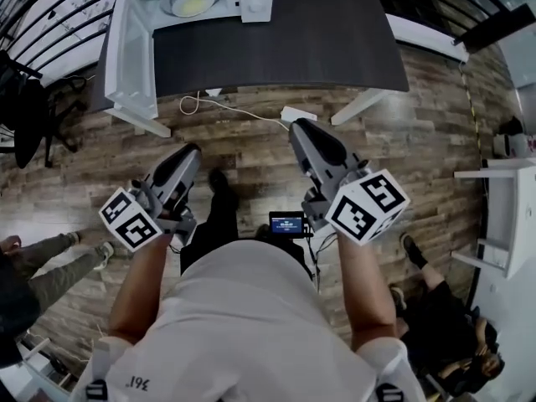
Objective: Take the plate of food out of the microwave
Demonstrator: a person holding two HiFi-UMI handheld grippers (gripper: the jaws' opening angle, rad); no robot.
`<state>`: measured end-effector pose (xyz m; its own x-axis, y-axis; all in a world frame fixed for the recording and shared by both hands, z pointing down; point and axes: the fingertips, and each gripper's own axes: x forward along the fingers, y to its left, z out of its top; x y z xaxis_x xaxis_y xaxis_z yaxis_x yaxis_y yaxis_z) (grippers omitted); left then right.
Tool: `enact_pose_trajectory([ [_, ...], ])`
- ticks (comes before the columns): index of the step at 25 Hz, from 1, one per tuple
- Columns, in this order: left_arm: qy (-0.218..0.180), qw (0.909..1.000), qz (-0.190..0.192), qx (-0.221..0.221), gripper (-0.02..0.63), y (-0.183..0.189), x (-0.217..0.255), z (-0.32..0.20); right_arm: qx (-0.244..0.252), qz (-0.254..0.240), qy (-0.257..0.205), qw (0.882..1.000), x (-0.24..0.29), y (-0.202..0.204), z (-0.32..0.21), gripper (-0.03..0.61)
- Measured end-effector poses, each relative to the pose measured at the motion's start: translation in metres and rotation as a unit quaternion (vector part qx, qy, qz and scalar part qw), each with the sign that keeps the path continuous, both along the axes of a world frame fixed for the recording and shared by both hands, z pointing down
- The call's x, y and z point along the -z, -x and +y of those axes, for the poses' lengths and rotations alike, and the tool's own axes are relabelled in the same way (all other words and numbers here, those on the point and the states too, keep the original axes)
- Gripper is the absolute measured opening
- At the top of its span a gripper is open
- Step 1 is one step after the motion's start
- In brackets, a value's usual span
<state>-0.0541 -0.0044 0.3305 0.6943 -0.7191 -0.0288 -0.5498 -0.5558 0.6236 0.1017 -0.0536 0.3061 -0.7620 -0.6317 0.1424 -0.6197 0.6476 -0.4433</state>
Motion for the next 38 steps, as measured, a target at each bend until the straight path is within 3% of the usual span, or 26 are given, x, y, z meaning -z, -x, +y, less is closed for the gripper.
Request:
enact_pose_trajectory([
  [10,0.019,0.9995,-0.022,0.012,0.035,0.089,-0.012,-0.15,-0.027,0.004,0.032,0.999,-0.01,0.098,-0.125,0.012],
  [18,0.032,0.9991,-0.023,0.018,0.035,0.125,-0.027,-0.218,-0.03,0.019,0.047,0.998,-0.02,0.156,-0.186,0.012],
  [28,0.043,0.996,-0.045,0.065,0.035,0.123,-0.035,-0.244,-0.005,0.035,0.046,0.998,-0.027,0.182,-0.234,0.012],
  [38,0.081,0.9886,-0.051,0.116,0.035,0.086,-0.057,-0.278,0.059,0.052,0.07,0.994,-0.052,0.183,-0.302,0.012],
])
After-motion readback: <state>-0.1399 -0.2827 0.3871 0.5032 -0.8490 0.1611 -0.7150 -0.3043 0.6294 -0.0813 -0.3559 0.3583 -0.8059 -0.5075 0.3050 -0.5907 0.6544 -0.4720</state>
